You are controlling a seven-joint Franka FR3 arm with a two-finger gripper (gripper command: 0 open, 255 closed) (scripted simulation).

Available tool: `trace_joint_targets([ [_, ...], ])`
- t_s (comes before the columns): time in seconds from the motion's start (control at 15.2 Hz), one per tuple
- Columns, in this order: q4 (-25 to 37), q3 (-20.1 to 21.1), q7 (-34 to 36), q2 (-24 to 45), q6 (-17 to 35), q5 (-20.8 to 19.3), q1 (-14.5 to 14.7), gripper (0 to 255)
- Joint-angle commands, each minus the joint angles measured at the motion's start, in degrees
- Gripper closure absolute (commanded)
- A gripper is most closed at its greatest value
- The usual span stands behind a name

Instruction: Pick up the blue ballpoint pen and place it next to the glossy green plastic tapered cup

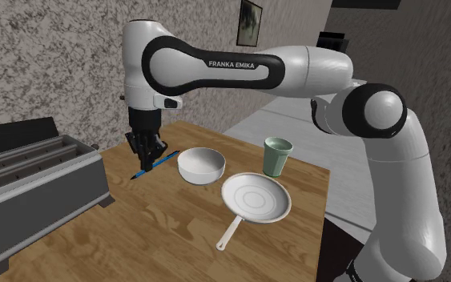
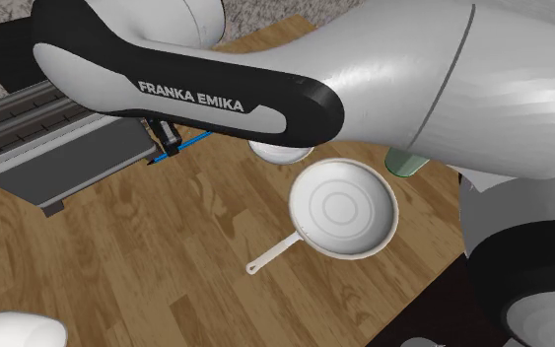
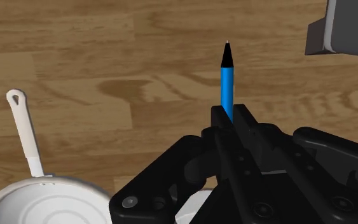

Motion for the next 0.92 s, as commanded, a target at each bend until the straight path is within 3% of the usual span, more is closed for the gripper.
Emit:
trace_joint_targets([
  [0.0, 2.4, -0.1, 0.0, 0.4, -2.0, -0.2, 0.7, 255],
  [0.4, 9.3, -0.4, 0.0, 1.7, -7.2, -1.0, 3.1, 255],
  [0.59, -4.7, 2.0, -2.8, -7.7, -2.1, 4.6, -6.2, 255],
  [0.86, -18.4, 3.5, -9.4, -19.8, 2.1, 13.1, -16.2, 255],
])
